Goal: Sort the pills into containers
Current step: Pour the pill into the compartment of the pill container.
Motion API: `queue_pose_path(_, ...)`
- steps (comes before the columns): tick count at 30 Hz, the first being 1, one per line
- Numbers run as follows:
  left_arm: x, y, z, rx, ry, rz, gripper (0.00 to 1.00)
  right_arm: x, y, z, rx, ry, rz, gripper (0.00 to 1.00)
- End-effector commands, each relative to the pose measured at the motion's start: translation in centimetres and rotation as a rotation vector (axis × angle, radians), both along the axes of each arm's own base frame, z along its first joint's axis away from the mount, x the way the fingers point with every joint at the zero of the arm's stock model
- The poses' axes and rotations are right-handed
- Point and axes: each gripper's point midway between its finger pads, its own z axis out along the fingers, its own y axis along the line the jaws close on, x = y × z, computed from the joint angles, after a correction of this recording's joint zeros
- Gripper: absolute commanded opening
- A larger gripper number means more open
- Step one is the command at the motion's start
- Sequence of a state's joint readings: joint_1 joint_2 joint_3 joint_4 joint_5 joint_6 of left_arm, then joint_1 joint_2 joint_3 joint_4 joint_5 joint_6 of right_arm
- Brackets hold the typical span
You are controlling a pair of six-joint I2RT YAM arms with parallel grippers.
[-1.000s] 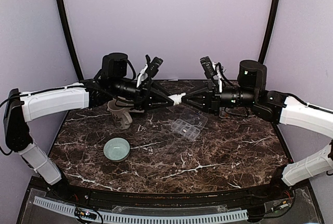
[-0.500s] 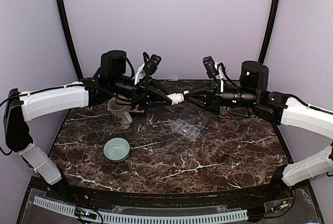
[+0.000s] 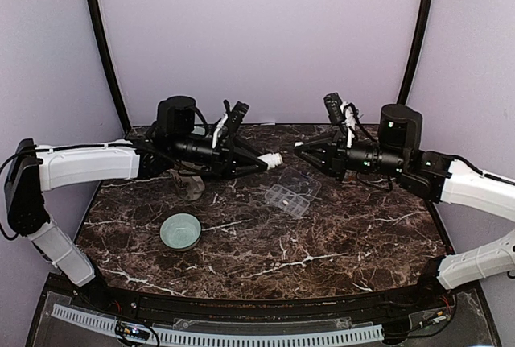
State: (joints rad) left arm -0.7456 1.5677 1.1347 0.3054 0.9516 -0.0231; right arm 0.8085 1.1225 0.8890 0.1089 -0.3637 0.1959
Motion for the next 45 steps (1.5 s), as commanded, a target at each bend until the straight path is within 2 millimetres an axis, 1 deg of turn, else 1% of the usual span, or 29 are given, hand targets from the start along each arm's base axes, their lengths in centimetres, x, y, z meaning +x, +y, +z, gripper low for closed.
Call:
queue_pose_path(1,0.9,0.1,0.3,-0.053,-0.099,0.094,0.0,1.4,-1.4,0.0,0.024,0.002,-0.12,0.17)
queue_pose_path(4,1.2,-0.5,-1.5,-0.036,-0.116,0.129,0.0,1.7,-2.1,-0.7,0.02,0.016,-0.163,0.17)
queue_pose_path(6,1.6,-1.0,-3.2,-0.014,-0.128,0.161,0.0,1.8,-2.4,-1.0,0.025,0.022,-0.183,0.17)
queue_pose_path(9,2.2,-1.4,-4.8,-0.004,-0.147,0.204,0.0,2.0,-2.9,-1.6,0.028,0.03,-0.209,0.17)
queue_pose_path(16,3.3,-1.9,-7.7,-0.004,-0.157,0.271,0.0,2.3,-3.9,-3.0,0.024,0.045,-0.271,0.16)
queue_pose_path(25,4.0,-3.3,-11.8,0.065,-0.154,0.268,0.0,2.6,-5.9,-4.2,0.021,0.052,-0.362,0.16)
queue_pose_path(32,4.4,-4.1,-13.9,0.12,-0.155,0.253,0.0,2.5,-6.6,-4.2,0.028,0.05,-0.384,0.16)
queue_pose_path(45,5.4,-5.1,-16.8,0.188,-0.151,0.244,0.0,2.1,-7.4,-3.9,0.039,0.056,-0.404,0.16)
